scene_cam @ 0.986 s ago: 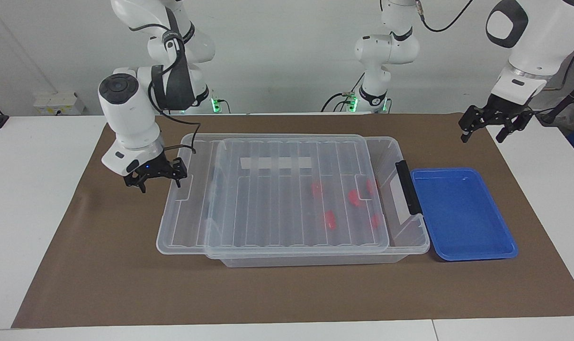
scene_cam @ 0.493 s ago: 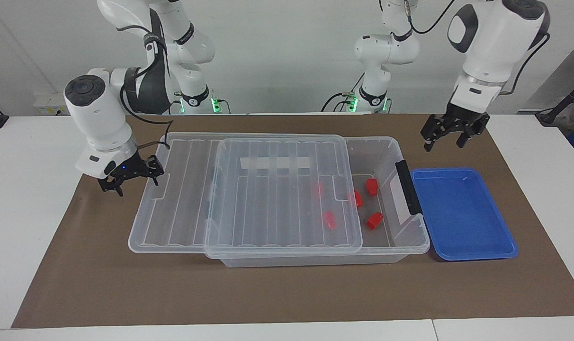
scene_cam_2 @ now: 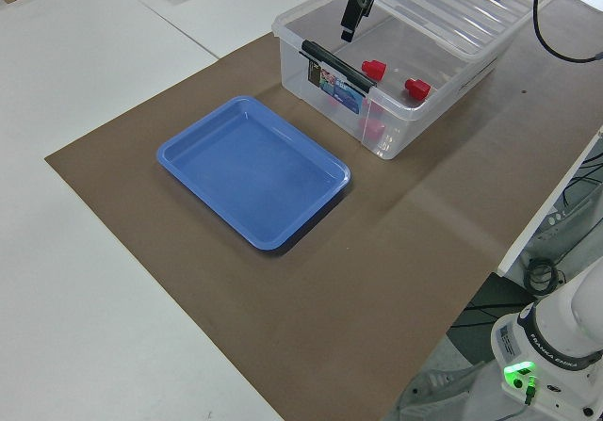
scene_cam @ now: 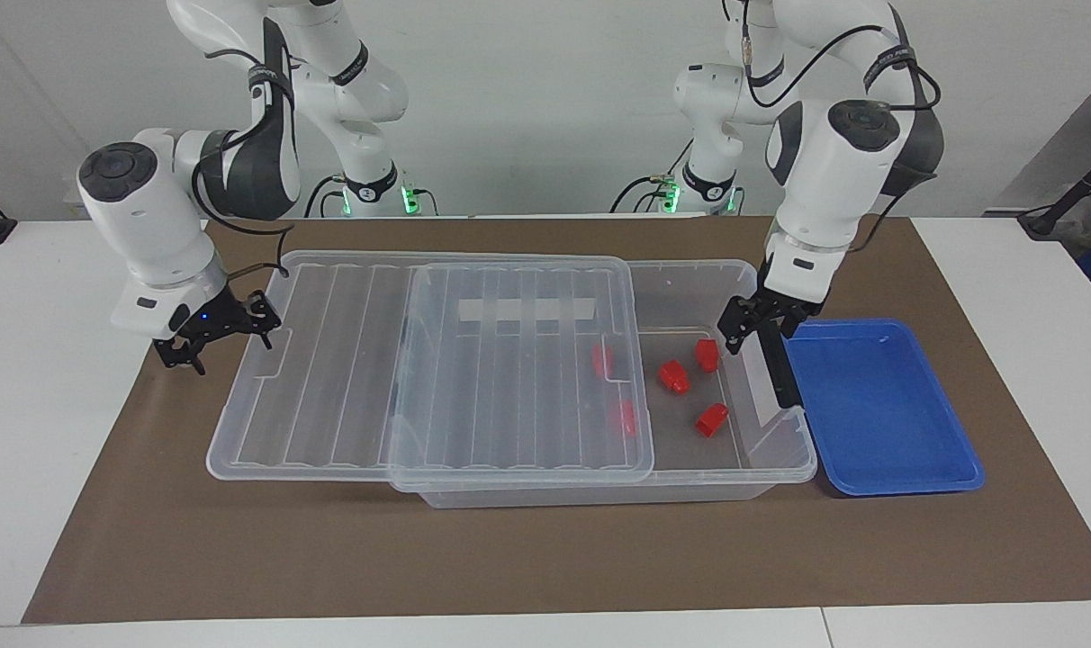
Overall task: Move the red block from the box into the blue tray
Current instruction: 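Lower the left gripper into the box and grasp a red block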
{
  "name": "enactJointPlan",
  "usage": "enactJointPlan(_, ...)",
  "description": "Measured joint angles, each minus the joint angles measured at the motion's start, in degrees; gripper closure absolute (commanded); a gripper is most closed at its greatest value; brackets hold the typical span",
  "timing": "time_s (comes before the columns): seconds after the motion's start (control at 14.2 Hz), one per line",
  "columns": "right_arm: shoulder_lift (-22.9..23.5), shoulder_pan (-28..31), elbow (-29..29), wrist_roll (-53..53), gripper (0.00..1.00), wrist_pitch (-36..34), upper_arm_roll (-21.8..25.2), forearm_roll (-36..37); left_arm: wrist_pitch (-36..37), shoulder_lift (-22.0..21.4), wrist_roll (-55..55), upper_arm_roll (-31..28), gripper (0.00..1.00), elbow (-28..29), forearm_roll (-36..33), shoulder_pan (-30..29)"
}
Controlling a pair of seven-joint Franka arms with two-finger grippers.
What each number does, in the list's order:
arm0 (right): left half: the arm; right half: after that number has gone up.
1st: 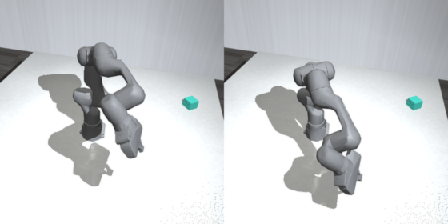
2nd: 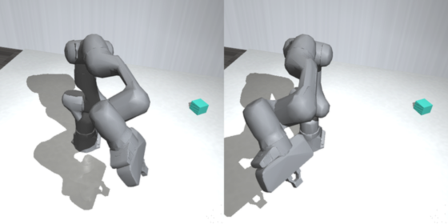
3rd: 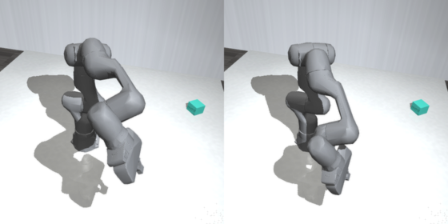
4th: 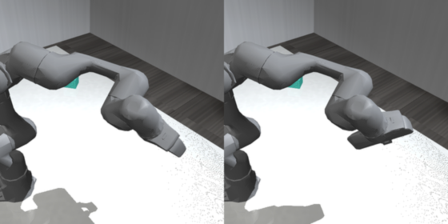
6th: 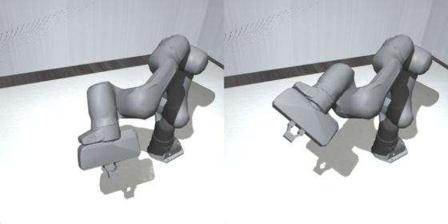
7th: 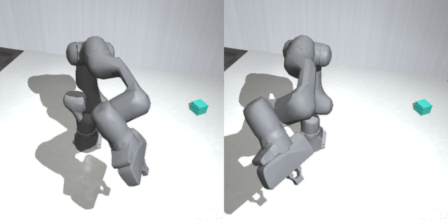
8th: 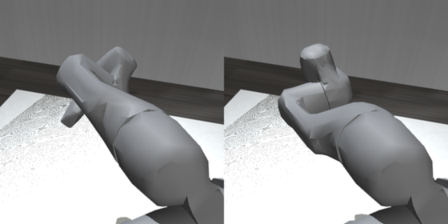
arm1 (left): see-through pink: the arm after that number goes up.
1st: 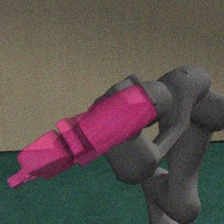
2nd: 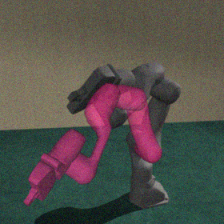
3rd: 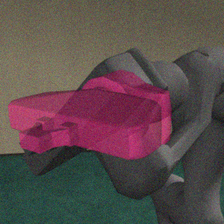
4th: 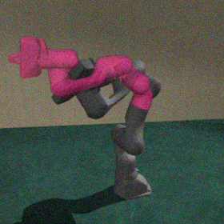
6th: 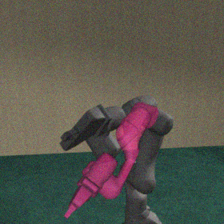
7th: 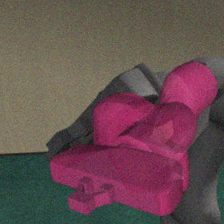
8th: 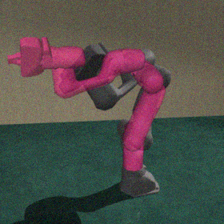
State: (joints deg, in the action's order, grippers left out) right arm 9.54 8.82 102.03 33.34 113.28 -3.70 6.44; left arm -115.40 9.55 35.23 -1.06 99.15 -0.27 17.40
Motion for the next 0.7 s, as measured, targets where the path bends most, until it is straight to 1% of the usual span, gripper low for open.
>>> enactJointPlan(0.07,0.0,0.21,0.0,0.27,0.01,0.0,0.0,0.0,-1.2,0.42,3.39,0.03,0.0,0.85,-0.23,0.69)
enactJointPlan(0.35,-0.02,0.45,-0.01,-0.36,0.01,-0.09,-0.08,0.0,-5.9,0.48,10.01,-0.01,0.0,7.31,-1.32,2.98)
enactJointPlan(0.56,-1.3,0.09,-0.1,-7.79,0.01,-1.81,-0.69,-0.04,-10.0,0.55,17.78,0.13,0.0,12.05,-4.43,7.22)
enactJointPlan(0.7,-3.3,-1.46,-0.09,-15.76,0.01,-4.08,-1.21,-0.07,-12.36,0.57,19.77,0.18,0.0,14.36,-4.9,8.8)
